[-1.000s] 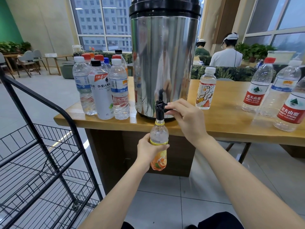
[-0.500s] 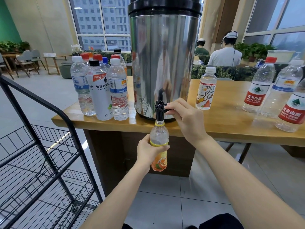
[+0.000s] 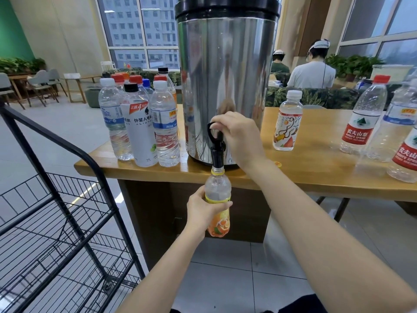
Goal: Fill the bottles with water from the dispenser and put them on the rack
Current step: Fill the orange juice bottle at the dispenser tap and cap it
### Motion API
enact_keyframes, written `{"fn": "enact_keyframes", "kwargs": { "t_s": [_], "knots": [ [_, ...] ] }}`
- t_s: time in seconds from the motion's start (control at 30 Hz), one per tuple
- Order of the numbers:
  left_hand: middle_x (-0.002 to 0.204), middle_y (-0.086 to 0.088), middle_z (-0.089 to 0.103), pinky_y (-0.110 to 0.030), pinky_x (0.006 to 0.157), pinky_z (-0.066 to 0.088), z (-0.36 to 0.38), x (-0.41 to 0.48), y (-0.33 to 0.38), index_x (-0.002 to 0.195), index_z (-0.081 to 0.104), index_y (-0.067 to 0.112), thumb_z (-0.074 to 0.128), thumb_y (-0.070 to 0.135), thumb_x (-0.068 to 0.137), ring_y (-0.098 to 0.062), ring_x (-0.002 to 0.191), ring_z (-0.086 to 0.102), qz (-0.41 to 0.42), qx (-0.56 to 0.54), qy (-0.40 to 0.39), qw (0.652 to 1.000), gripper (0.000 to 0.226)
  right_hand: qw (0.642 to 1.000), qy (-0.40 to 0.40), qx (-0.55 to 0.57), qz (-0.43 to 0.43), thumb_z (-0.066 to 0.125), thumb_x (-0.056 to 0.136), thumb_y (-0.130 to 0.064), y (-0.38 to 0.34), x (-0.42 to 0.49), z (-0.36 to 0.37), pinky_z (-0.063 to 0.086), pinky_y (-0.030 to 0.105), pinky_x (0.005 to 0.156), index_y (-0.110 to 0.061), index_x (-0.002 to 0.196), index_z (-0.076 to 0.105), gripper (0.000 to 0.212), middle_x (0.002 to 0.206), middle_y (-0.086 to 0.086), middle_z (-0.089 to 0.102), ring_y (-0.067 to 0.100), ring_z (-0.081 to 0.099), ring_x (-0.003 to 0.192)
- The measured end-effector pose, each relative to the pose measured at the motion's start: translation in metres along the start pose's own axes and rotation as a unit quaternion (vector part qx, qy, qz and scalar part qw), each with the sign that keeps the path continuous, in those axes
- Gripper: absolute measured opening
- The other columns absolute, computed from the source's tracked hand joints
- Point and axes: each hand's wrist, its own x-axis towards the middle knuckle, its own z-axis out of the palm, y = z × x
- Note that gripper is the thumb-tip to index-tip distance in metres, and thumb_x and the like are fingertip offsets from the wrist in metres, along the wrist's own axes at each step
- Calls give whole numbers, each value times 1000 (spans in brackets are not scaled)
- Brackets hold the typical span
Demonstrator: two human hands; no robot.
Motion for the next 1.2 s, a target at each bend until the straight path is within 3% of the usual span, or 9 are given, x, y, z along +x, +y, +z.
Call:
{"fn": "enact_keyframes", "kwargs": {
  "t_s": [0.17,0.27,0.33,0.47,0.6,0.73,0.83,0.93,1.2],
  "knots": [
    [109,9,69,-33,91,52,-3,0,1,119,63,24,89,17,67,-10,104,62,5,5,-5,1000,59,995,31,80,56,62,93,-18,4,-21,-2,52,22,89,-7,115,69,25,106,4,71,11,65,99],
    [110,9,68,-32,89,52,-3,-1,0,120,62,24,89,18,67,-10,103,62,3,6,-12,1000,59,993,33,45,108,61,94,-15,26,-48,-8,44,10,82,-7,111,68,20,103,4,68,7,59,93],
    [108,8,69,-33,89,55,-3,-3,-3,118,63,23,90,19,66,-11,102,64,4,7,-17,1000,59,979,14,-4,203,58,96,-15,48,-65,-17,40,13,84,-9,111,66,18,110,5,61,15,56,102],
    [105,9,70,-35,89,57,3,-9,-10,116,63,25,90,18,65,-11,101,66,-6,9,-27,1000,58,903,-200,-165,342,48,100,-30,88,-86,-32,37,43,106,-18,135,53,37,145,7,43,31,33,135],
    [107,10,68,-33,88,56,13,-15,-9,115,60,28,90,19,67,-12,101,64,-12,21,-35,999,57,869,-300,-133,372,47,101,-33,104,-89,-40,44,38,95,-23,135,55,37,135,8,54,27,48,122],
    [108,10,67,-30,86,55,21,-20,0,117,59,29,90,19,66,-10,100,64,-6,22,-51,998,60,884,-289,-102,352,57,97,-19,97,-87,-48,46,31,91,-15,127,62,31,123,8,62,24,58,110],
    [108,10,68,-27,83,55,26,-24,5,118,60,29,90,21,66,-10,100,64,3,26,-71,997,61,902,-272,69,329,63,92,-14,81,-82,-62,46,29,98,-19,124,63,32,121,0,64,13,58,109],
    [104,14,68,-21,76,53,32,-30,13,111,60,35,91,24,64,-8,98,65,24,40,-92,995,58,910,-289,190,229,69,86,-9,61,-72,-81,50,25,95,-24,113,69,31,110,-8,67,5,61,105],
    [97,13,71,-22,76,54,46,-46,28,99,61,39,92,25,62,-5,94,67,56,48,-121,990,51,907,-349,193,137,68,83,4,43,-58,-115,52,23,92,-11,113,72,34,109,-2,68,6,62,105]
  ]
}}
